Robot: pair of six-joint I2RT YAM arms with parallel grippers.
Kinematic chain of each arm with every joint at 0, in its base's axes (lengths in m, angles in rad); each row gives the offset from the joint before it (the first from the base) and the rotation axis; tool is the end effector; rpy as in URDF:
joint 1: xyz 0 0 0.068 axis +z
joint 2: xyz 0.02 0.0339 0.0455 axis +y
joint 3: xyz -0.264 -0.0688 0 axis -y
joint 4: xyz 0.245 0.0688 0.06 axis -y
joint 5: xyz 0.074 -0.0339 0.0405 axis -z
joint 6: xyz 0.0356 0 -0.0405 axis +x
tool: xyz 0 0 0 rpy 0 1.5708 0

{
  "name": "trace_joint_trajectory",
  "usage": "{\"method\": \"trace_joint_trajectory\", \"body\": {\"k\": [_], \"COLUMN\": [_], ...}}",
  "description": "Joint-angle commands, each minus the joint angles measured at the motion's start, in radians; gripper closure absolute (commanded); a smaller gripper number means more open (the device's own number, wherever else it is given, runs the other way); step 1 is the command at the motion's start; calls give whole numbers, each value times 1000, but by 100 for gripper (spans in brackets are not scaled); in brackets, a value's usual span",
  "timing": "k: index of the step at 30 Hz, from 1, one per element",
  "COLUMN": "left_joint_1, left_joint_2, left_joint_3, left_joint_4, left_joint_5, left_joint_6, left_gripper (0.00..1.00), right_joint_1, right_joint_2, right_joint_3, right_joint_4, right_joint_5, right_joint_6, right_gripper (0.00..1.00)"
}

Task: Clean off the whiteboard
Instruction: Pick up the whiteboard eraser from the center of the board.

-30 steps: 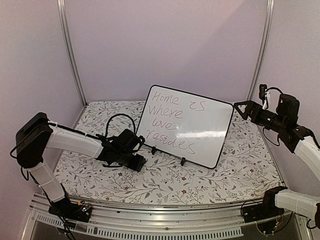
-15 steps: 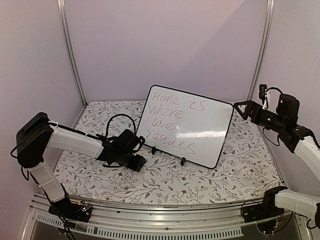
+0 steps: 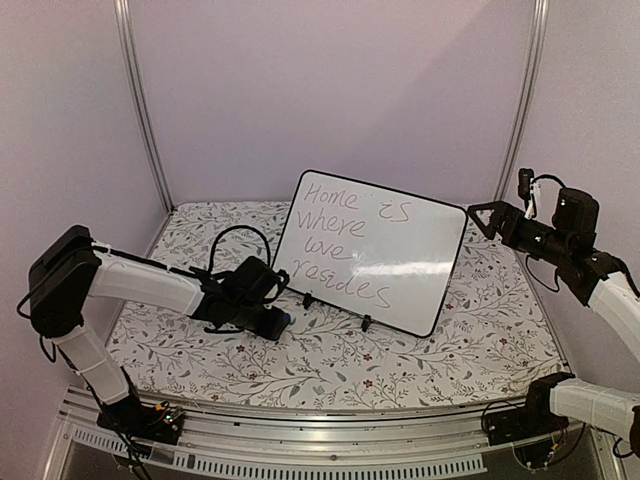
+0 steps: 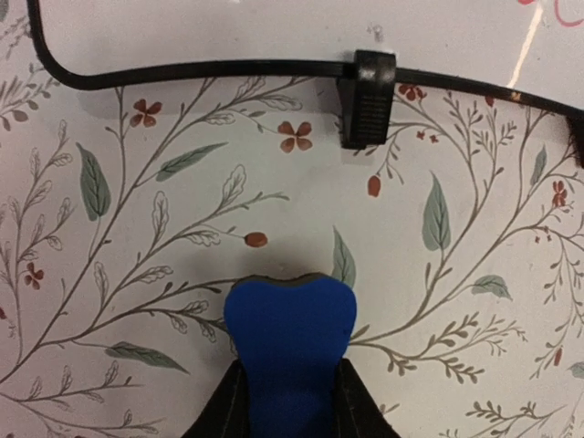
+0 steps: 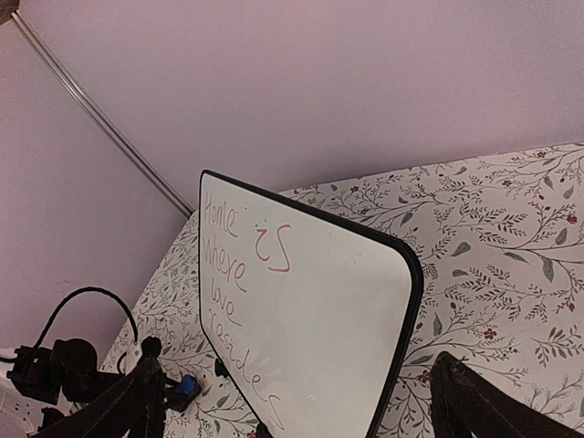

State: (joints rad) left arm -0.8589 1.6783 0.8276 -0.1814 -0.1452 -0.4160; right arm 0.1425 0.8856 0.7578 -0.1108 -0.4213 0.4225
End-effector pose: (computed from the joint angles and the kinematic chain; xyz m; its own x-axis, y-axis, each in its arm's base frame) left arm 0.2071 -0.2321 0.1376 -0.7961 0.3105 -0.5194 0.4143 0.9053 -0.0937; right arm 0.2029 0.0438 0.3210 -0.4278 0.3166 -0.8466 -0.3810 0.7862 0.4866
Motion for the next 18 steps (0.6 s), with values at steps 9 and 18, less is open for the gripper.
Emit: {"method": "trace_joint_trajectory", "body": {"k": [9, 18], "left_joint_1": [20, 49], "left_joint_2": [-137, -206], "left_joint_3": [132, 247], "left_joint_4": [-65, -56], "left_joint_5": [-50, -92], "left_joint_6": [10, 41], "left_gripper": [77, 74], "right_joint_1": [-6, -6], "right_joint_2": [-8, -11], "right_joint_3": [-10, -11], "right_joint_4": [14, 8], "right_joint_5": [4, 10], "right_joint_6": [-1, -8], "right_gripper": [1, 1]}}
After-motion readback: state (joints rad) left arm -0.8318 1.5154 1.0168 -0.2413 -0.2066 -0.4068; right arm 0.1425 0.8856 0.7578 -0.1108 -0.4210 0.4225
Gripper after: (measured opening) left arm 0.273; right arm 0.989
